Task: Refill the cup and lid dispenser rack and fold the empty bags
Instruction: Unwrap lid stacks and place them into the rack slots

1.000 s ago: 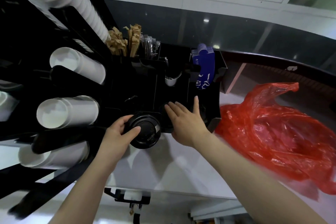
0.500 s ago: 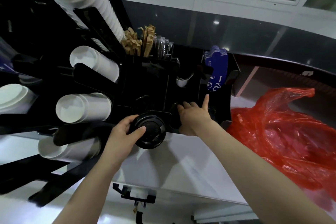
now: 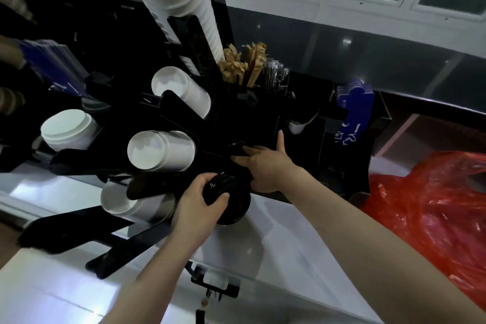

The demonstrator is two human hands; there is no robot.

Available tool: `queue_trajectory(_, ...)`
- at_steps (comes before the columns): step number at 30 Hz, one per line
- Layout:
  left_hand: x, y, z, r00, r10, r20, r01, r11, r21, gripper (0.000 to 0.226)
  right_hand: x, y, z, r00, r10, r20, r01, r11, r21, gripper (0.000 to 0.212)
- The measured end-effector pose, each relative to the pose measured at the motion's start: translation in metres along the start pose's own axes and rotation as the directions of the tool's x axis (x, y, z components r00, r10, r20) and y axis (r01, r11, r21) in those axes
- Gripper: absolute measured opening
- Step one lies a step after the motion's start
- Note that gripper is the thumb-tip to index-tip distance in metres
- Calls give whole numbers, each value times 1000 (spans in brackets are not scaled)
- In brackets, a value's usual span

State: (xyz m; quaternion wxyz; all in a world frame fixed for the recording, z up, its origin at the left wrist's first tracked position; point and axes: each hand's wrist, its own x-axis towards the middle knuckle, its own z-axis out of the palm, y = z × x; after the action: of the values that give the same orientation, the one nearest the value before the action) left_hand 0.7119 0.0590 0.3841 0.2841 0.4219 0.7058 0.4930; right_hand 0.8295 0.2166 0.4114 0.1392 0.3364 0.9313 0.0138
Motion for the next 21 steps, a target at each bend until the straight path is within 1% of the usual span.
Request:
queue_trajectory(6,0,-1,0,1000,0,25,0,1000,10,32,4,-10,3,998,30,53,-28,999,-33,69)
queue_trajectory(9,2,0,-1,1000,3,24,-4,999,34,34,2,-11,2,998,34,53,-33,999,-27,68)
queue_trajectory(11,3,1,0,1000,12,25,-13,999,29,33,-2,-10,0,999,25,24,-25,1000,-1,66)
queue_trajectory(14,4,1,1,1000,24,15,-24,999,21,32,-13,-6,1,993,12,-115,-1,995,100,64)
queue_trajectory(16,4,2,3,1000,23,6,-23,1000,-1,31,-27,-1,0,974,40,-223,8,978,210,66)
queue_trajectory(19,4,6,7,1000,15,9,-14,999,-33,29,-56,16,1,919,142,-368,-1,934,358,67)
queue_trajectory(21,3,8,9,999,14,34,-12,999,-50,28,-77,34,6,869,220,-442,-10,903,430,62)
